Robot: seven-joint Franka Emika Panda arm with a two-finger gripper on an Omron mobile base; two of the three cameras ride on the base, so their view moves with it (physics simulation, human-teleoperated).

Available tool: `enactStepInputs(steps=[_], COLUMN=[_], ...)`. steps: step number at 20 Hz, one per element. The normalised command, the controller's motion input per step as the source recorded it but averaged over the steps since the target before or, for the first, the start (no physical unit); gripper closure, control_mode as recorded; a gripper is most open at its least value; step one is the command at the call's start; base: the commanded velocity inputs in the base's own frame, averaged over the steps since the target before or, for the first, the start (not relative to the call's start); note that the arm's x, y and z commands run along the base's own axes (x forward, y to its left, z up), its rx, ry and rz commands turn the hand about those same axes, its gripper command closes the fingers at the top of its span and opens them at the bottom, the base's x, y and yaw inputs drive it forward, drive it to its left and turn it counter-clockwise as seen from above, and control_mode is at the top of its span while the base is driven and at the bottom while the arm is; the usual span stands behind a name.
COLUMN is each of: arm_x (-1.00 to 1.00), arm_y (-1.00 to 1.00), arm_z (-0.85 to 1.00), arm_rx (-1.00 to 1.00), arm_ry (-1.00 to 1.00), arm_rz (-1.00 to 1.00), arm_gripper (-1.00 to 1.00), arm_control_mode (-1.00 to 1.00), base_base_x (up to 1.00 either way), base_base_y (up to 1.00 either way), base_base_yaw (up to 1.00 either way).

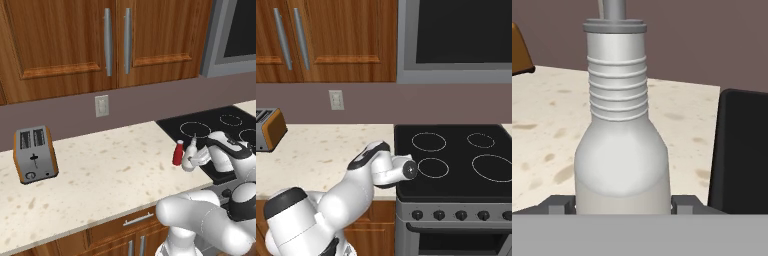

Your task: Take 2 condiments from the cabinet and move them on the counter near the stove.Make sure the condiments are lined up with each other, next to each other.

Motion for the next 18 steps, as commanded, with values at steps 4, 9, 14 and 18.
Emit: enactStepInputs(steps=[4, 9, 14, 18], arm_x=[0.01, 0.00, 0.00, 0.00], arm_y=[0.00, 0.00, 0.00, 0.00], arm_z=[-0.02, 0.00, 0.00, 0.00], arm_rx=[0.00, 0.00, 0.00, 0.00], arm_ry=[0.00, 0.00, 0.00, 0.00], arm_rz=[0.00, 0.00, 0.00, 0.00], arm_gripper=[1.00, 1.00, 1.00, 1.00], arm_control_mode=[-1.00, -1.00, -1.00, -1.00], base_base_x=[0.00, 0.00, 0.00, 0.00], base_base_y=[0.00, 0.00, 0.00, 0.00], base_base_yaw=[0.00, 0.00, 0.00, 0.00])
